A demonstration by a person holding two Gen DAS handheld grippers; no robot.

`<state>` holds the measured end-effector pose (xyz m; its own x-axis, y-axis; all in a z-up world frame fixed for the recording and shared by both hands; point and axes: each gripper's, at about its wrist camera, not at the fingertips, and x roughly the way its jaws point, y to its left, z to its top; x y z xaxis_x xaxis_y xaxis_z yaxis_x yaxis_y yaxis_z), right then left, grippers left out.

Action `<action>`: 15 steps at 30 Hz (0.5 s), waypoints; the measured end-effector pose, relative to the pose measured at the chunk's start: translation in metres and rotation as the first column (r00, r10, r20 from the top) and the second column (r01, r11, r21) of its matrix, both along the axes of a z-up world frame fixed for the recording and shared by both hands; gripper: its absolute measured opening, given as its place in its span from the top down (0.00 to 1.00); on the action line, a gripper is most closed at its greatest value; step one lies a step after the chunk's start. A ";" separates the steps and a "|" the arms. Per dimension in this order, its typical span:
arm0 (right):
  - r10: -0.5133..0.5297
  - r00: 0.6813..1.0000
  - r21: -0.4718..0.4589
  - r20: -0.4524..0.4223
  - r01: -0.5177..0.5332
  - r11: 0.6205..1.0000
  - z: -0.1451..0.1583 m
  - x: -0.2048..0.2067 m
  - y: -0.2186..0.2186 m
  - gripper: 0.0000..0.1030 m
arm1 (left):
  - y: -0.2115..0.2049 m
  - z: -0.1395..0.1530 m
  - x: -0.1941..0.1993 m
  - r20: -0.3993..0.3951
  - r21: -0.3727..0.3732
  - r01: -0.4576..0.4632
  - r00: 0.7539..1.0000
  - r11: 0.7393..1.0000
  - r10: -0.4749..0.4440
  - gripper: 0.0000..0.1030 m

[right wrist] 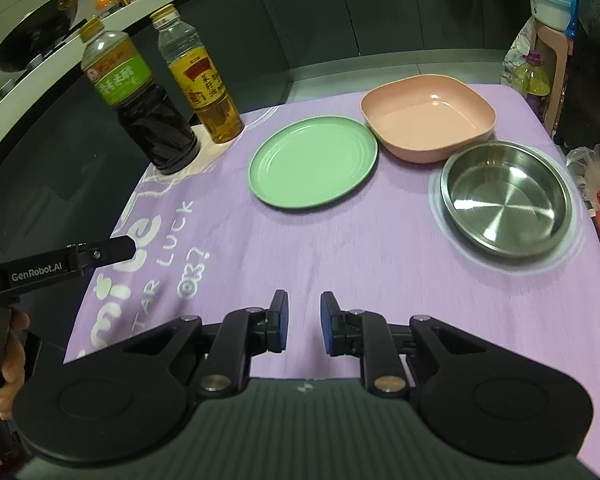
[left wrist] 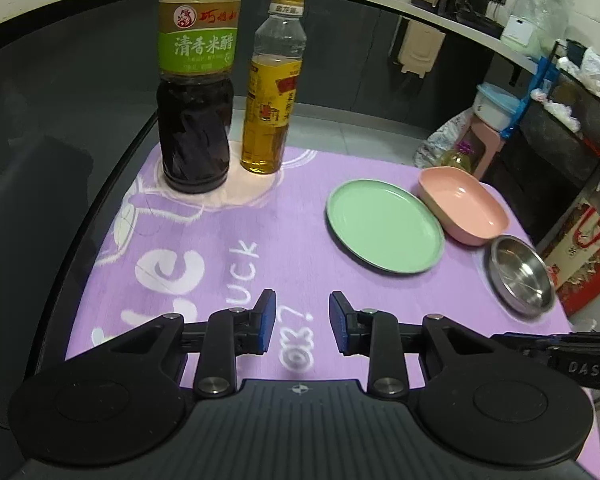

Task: Organize plates and bowls
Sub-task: 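Open both tools and move them to the green plate rim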

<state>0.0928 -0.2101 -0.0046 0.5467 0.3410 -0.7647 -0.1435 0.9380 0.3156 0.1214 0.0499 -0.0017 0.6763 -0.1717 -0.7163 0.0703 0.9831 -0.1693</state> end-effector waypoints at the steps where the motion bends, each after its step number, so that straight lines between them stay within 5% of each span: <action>1: -0.004 1.000 0.001 -0.001 0.004 1.000 0.000 0.004 0.000 0.81 | 0.000 -0.002 0.004 -0.003 0.006 -0.004 1.000 1.000 0.004 0.73; 15: -0.071 0.997 0.001 -0.004 0.071 0.997 -0.009 0.062 0.000 0.72 | -0.006 -0.023 0.059 -0.008 0.005 -0.007 1.000 1.000 0.007 0.73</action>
<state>0.1546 -0.2103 -0.0135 0.5663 0.3023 -0.7668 -0.0750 0.9453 0.3174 0.1809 0.0442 -0.0243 0.6718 -0.1635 -0.7224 0.0618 0.9843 -0.1652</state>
